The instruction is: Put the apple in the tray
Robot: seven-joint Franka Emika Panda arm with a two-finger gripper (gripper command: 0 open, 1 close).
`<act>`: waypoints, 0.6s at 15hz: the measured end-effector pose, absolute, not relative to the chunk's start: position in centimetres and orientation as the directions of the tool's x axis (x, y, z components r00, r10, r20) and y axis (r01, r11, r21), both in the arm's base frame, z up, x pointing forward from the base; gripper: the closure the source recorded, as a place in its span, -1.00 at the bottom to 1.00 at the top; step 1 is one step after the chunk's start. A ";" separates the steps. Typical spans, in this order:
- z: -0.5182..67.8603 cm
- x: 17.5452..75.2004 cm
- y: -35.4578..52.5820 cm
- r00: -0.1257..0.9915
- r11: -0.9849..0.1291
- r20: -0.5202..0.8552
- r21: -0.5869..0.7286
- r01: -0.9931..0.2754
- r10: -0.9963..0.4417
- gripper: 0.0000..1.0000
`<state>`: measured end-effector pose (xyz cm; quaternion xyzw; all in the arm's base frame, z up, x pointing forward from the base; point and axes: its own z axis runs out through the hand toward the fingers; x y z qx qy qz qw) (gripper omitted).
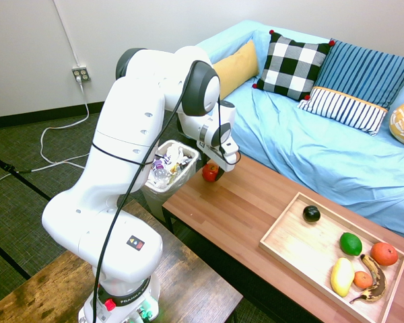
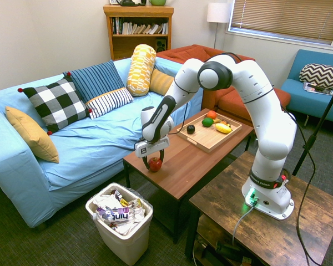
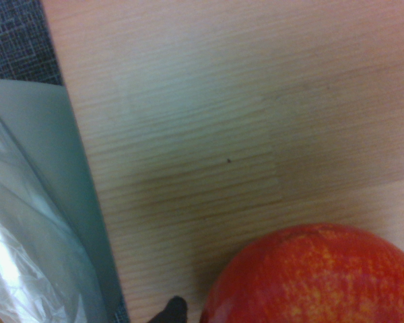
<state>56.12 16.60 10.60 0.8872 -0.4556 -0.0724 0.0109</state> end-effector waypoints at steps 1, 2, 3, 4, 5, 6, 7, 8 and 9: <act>10.8 56.2 16.6 0.577 -0.588 -0.120 0.086 -0.805 -0.808 1.00; 11.0 56.3 16.6 0.581 -0.592 -0.120 0.086 -0.801 -0.805 1.00; 11.5 56.4 16.6 0.587 -0.597 -0.122 0.086 -0.797 -0.801 1.00; 12.0 56.4 16.5 0.590 -0.601 -0.124 0.092 -0.794 -0.798 1.00; 12.6 56.6 16.3 0.594 -0.605 -0.125 0.091 -0.791 -0.795 1.00; 13.9 57.0 15.8 0.597 -0.606 -0.116 0.075 -0.792 -0.794 1.00; 16.1 57.7 14.4 0.594 -0.600 -0.095 0.047 -0.799 -0.799 1.00; 19.1 58.5 12.2 0.582 -0.584 -0.065 0.012 -0.812 -0.810 1.00; 22.5 59.3 9.1 0.559 -0.558 -0.031 -0.027 -0.829 -0.829 1.00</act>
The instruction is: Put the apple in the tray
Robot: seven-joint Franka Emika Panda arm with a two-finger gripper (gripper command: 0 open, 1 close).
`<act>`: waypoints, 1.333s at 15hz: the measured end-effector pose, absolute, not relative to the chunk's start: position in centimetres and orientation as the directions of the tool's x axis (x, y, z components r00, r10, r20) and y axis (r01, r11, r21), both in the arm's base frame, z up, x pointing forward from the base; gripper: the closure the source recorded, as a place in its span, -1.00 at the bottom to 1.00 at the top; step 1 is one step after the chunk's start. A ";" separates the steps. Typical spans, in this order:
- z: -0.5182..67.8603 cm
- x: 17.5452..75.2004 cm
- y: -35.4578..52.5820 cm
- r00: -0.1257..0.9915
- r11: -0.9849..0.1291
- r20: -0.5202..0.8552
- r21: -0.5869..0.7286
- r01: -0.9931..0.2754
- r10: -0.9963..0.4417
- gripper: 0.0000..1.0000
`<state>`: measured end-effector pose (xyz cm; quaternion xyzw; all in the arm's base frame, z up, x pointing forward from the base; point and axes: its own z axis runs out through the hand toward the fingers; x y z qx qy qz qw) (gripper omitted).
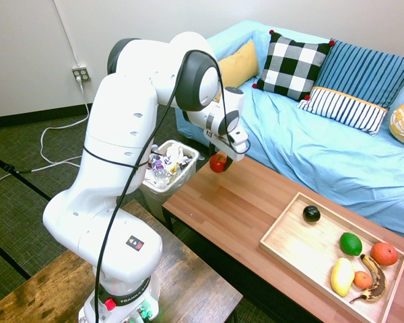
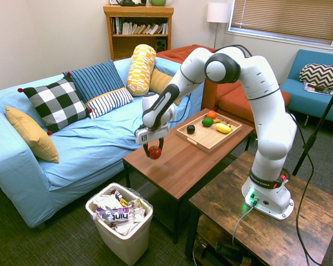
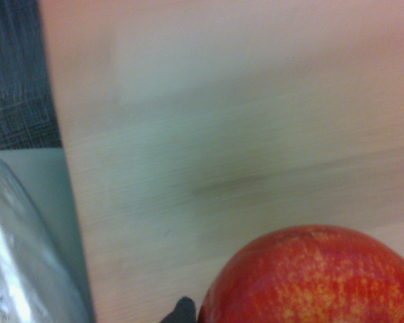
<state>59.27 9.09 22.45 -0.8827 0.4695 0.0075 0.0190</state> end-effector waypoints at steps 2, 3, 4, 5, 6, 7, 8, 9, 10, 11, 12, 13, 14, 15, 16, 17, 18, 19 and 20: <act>28.3 59.2 1.3 0.487 -0.487 0.023 -0.082 -0.870 -0.873 1.00; 30.7 58.4 -3.1 0.441 -0.443 0.042 -0.097 -0.891 -0.896 1.00; 32.3 57.5 -7.5 0.395 -0.398 0.052 -0.106 -0.911 -0.917 1.00; 33.3 56.4 -12.0 0.342 -0.347 0.063 -0.114 -0.931 -0.938 1.00; 33.5 55.4 -15.9 0.293 -0.300 0.073 -0.114 -0.947 -0.953 1.00; 33.1 54.4 -19.3 0.254 -0.261 0.074 -0.108 -0.959 -0.964 1.00; 32.4 53.3 -22.3 0.225 -0.231 0.067 -0.103 -0.968 -0.972 1.00; 31.4 52.5 -24.6 0.198 -0.203 0.057 -0.098 -0.974 -0.979 1.00; 30.0 52.1 -26.3 0.171 -0.175 0.054 -0.090 -0.980 -0.984 1.00; 28.4 52.1 -27.7 0.150 -0.153 0.050 -0.079 -0.985 -0.987 1.00; 26.7 52.4 -28.5 0.135 -0.138 0.042 -0.065 -0.988 -0.990 1.00; 25.1 52.9 -29.1 0.128 -0.130 0.038 -0.050 -0.990 -0.991 1.00; 23.6 53.5 -29.5 0.125 -0.126 0.036 -0.034 -0.991 -0.992 1.00; 22.2 53.9 -29.8 0.118 -0.119 0.031 -0.022 -0.993 -0.993 1.00; 20.7 54.2 -30.0 0.110 -0.110 0.024 -0.009 -0.994 -0.994 1.00; 19.3 54.4 -30.2 0.103 -0.102 0.018 0.004 -0.995 -0.995 1.00; 17.9 54.5 -30.5 0.096 -0.096 0.012 0.016 -0.995 -0.995 1.00; 16.7 54.6 -30.7 0.092 -0.091 0.008 0.027 -0.995 -0.996 1.00; 15.7 54.7 -30.8 0.089 -0.089 0.005 0.037 -0.995 -0.996 1.00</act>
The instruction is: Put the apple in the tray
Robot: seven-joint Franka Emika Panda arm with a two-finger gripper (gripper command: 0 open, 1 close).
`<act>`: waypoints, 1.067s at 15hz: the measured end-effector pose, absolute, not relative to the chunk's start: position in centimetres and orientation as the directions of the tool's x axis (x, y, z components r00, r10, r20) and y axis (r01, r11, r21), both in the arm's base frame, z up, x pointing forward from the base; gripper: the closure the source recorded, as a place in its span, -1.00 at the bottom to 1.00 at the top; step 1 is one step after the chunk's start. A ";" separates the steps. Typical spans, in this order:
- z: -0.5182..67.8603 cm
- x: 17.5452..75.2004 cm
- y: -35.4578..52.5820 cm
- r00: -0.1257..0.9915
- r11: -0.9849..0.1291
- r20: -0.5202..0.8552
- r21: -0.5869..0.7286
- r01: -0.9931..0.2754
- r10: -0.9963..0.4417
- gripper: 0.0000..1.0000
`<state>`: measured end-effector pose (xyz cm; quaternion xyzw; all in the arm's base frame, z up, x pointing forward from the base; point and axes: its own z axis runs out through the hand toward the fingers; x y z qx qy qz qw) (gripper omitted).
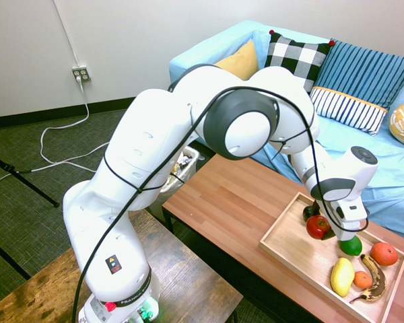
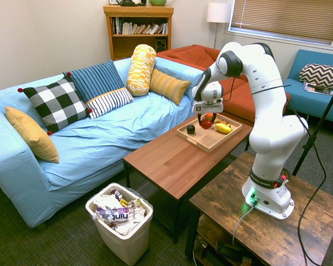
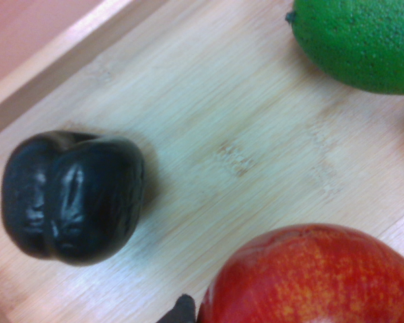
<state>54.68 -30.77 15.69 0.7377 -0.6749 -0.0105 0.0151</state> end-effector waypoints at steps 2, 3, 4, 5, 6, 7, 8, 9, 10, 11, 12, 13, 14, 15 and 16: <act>14.2 54.9 -30.9 0.080 -0.080 -0.001 0.045 -0.996 -0.997 1.00; 13.6 55.0 -31.0 0.076 -0.077 -0.006 0.049 -0.996 -0.997 1.00; 13.0 54.9 -31.0 0.075 -0.075 -0.011 0.053 -0.996 -0.997 -1.00; 12.5 54.9 -31.0 0.077 -0.078 -0.016 0.057 -0.995 -0.997 -1.00; 12.1 54.9 -31.0 0.082 -0.083 -0.021 0.060 -0.995 -0.996 -1.00; 11.8 54.9 -30.9 0.086 -0.087 -0.027 0.061 -0.994 -0.996 -1.00; 11.7 54.9 -30.9 0.089 -0.091 -0.033 0.060 -0.994 -0.996 -1.00; 11.8 55.0 -31.0 0.091 -0.093 -0.036 0.060 -0.994 -0.995 -1.00; 11.8 55.0 -31.1 0.092 -0.094 -0.038 0.059 -0.994 -0.995 -1.00; 11.8 55.0 -31.2 0.094 -0.097 -0.041 0.059 -0.994 -0.995 -1.00; 11.8 55.0 -31.2 0.095 -0.097 -0.044 0.060 -0.993 -0.995 -1.00; 11.7 55.0 -31.3 0.095 -0.098 -0.047 0.061 -0.993 -0.994 -1.00; 11.6 55.0 -31.3 0.094 -0.097 -0.050 0.059 -0.994 -0.994 -1.00; 11.8 55.0 -31.4 0.097 -0.099 -0.051 0.054 -0.994 -0.994 -1.00; 12.3 55.1 -31.4 0.109 -0.112 -0.052 0.044 -0.993 -0.993 -1.00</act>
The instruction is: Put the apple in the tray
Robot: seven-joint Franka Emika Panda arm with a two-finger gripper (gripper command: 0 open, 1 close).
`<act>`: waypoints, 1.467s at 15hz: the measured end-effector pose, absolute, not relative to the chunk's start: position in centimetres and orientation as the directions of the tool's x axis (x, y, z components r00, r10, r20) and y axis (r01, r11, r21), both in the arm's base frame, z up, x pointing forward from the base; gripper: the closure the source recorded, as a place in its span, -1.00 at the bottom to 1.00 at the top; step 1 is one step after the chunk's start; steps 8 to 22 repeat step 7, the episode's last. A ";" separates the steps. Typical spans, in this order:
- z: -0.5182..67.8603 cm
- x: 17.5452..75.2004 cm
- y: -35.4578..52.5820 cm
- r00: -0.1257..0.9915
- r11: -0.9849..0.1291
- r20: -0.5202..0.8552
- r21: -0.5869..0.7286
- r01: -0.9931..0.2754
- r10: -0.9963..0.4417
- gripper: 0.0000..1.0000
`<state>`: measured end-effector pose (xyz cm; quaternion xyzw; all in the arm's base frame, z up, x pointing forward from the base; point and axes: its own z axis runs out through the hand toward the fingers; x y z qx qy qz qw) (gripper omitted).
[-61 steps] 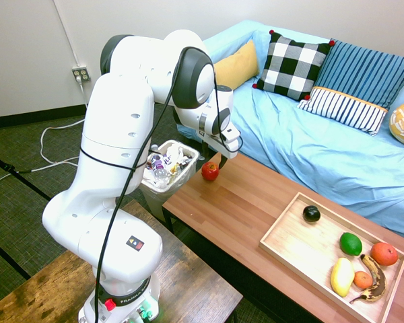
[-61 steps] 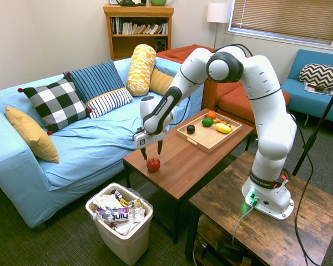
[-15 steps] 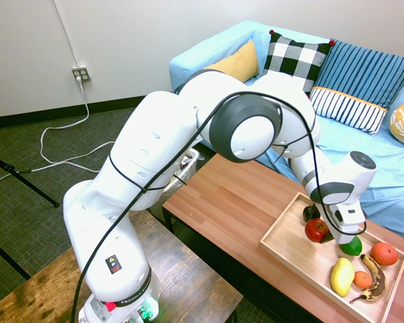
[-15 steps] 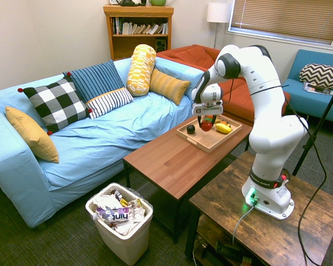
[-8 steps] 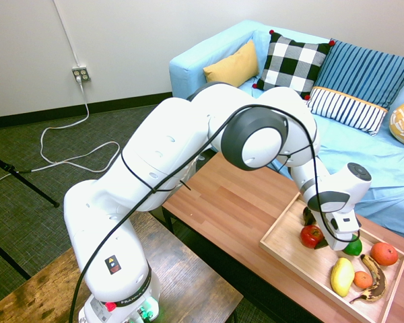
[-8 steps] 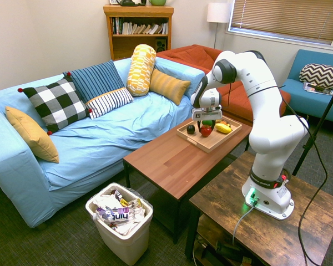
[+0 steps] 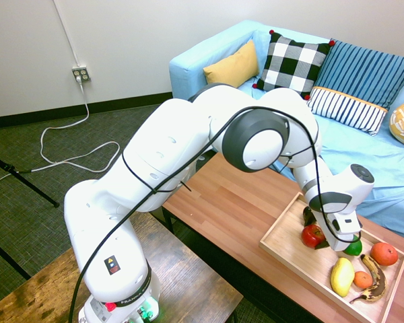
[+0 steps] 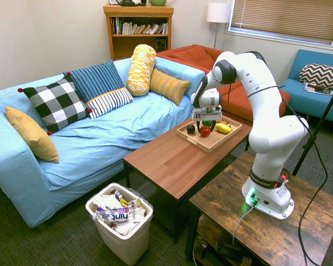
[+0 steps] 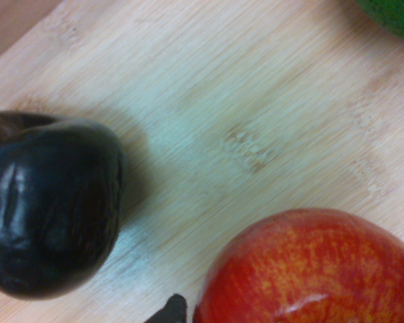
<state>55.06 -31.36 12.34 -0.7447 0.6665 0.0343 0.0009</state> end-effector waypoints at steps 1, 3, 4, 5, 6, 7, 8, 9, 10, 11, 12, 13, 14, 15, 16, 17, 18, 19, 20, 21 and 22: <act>13.3 55.1 -31.3 0.123 -0.125 -0.054 0.033 -0.992 -0.991 -1.00; 16.3 54.4 -31.0 0.129 -0.129 -0.053 0.005 -0.992 -0.990 -1.00; 18.0 53.7 -30.9 0.127 -0.127 -0.051 -0.008 -0.992 -0.991 -1.00; 19.7 52.9 -30.7 0.125 -0.124 -0.045 -0.021 -0.992 -0.991 -1.00; 21.5 52.0 -30.4 0.127 -0.126 -0.036 -0.034 -0.991 -0.991 -1.00; 23.0 51.2 -29.9 0.136 -0.135 -0.026 -0.044 -0.990 -0.990 -1.00; 23.0 51.2 -29.9 0.136 -0.135 -0.026 -0.044 -0.990 -0.990 -1.00; 23.0 51.2 -29.9 0.136 -0.135 -0.026 -0.044 -0.990 -0.990 -1.00; 23.0 51.2 -29.9 0.136 -0.135 -0.026 -0.044 -0.990 -0.990 -1.00; 23.0 51.2 -29.9 0.136 -0.135 -0.026 -0.044 -0.990 -0.990 -1.00; 23.0 51.2 -29.9 0.136 -0.135 -0.026 -0.044 -0.990 -0.990 -1.00; 23.0 51.2 -29.9 0.136 -0.135 -0.026 -0.044 -0.990 -0.990 -1.00; 23.0 51.2 -29.9 0.136 -0.135 -0.026 -0.044 -0.990 -0.990 -1.00; 23.0 51.2 -29.9 0.136 -0.135 -0.026 -0.044 -0.990 -0.990 -1.00; 23.0 51.2 -29.9 0.136 -0.135 -0.026 -0.044 -0.990 -0.990 -1.00; 23.0 51.2 -29.9 0.136 -0.135 -0.026 -0.044 -0.990 -0.990 -1.00; 23.0 51.2 -29.9 0.136 -0.135 -0.026 -0.044 -0.990 -0.990 -1.00; 23.0 51.2 -29.9 0.136 -0.135 -0.026 -0.044 -0.990 -0.990 -1.00; 23.0 51.2 -29.9 0.136 -0.135 -0.026 -0.044 -0.990 -0.990 -1.00; 23.0 51.2 -29.9 0.136 -0.135 -0.026 -0.044 -0.990 -0.990 -1.00; 23.0 51.2 -29.9 0.136 -0.135 -0.026 -0.044 -0.990 -0.990 -1.00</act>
